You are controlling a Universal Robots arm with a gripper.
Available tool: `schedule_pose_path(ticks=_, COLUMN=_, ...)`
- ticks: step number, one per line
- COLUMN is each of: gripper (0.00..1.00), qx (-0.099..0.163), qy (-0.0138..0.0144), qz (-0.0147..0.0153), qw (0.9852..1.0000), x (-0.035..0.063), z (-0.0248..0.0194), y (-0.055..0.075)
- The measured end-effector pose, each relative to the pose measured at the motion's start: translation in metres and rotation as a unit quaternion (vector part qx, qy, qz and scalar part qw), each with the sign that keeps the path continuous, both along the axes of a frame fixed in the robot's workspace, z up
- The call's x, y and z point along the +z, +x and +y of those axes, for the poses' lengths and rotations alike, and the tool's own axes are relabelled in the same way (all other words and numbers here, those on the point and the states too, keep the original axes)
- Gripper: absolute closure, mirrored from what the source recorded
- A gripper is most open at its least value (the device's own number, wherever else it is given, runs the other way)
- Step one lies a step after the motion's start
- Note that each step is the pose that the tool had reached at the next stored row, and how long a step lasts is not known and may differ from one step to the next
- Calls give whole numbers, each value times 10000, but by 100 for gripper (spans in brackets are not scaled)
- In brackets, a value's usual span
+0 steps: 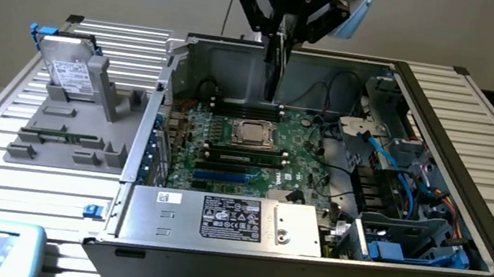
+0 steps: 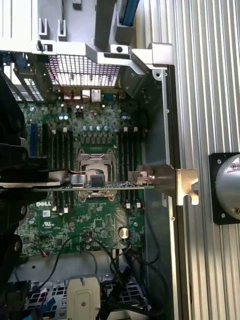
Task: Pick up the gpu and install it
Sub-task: 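Pick up the gpu and move the gpu toward the slot, then insert the gpu into the slot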
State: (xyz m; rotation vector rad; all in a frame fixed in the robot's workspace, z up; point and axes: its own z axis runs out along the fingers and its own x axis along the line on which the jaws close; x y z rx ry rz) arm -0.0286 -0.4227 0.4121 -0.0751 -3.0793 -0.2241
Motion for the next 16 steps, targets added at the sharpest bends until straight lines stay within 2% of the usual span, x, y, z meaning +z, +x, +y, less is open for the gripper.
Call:
schedule_pose_path(ticks=6, gripper=72, qx=0, qy=6, qz=1, qw=10000, x=-16, z=-14, y=103)
schedule_pose_path(ticks=16, gripper=72, qx=0, qy=7, qz=2, qw=10000, x=-17, z=-14, y=104)
